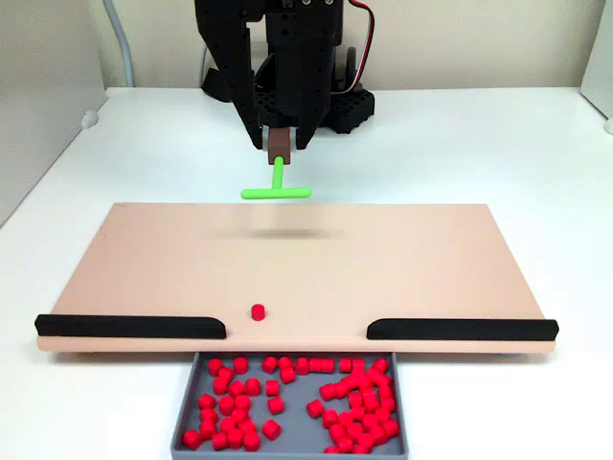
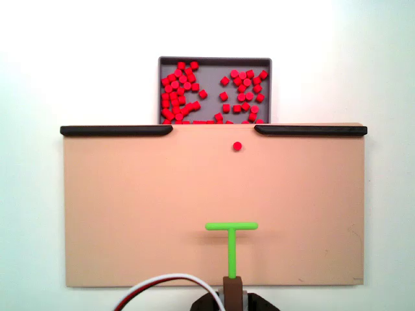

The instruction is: Push granules from bottom to the grey container

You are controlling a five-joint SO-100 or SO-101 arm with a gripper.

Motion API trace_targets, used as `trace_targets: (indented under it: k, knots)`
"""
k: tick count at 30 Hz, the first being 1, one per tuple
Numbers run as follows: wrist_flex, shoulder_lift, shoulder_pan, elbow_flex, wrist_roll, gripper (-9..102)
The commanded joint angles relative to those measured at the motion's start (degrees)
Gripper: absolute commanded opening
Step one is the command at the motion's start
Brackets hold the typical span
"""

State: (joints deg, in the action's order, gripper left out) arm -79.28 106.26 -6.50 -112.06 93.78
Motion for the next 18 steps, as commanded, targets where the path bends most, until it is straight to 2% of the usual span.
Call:
trace_targets:
  k: [1,18]
  knots:
    - [0.62,-0.18,-0.44,0.35,0.62,0]
    - [5.54,-4.75,-0.88,-0.79,2.11,0]
